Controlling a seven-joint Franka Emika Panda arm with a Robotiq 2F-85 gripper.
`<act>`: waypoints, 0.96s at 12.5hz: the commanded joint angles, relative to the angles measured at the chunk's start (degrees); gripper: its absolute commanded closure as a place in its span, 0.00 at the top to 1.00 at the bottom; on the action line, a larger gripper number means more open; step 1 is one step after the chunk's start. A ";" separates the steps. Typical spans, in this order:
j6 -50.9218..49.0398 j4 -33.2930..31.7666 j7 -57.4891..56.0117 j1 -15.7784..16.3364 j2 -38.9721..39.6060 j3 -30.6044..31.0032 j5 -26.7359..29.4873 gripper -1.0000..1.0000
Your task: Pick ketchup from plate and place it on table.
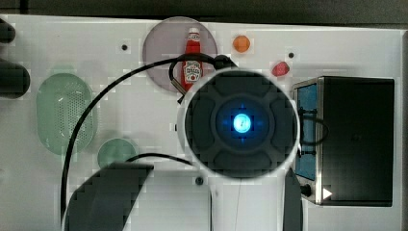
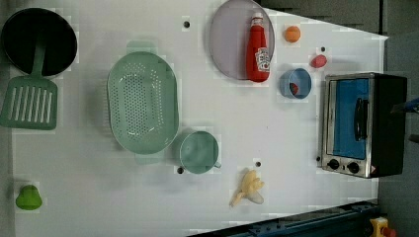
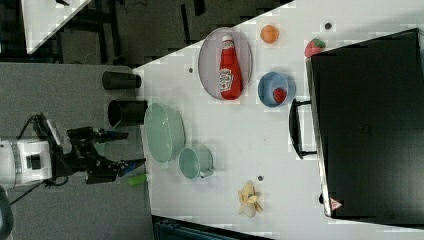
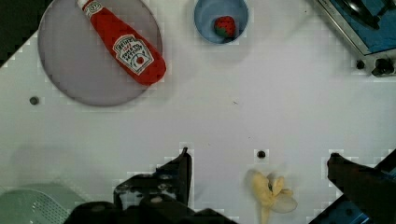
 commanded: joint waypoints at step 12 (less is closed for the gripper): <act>16.59 2.17 -18.70 1.81 24.16 2.68 0.52 1.00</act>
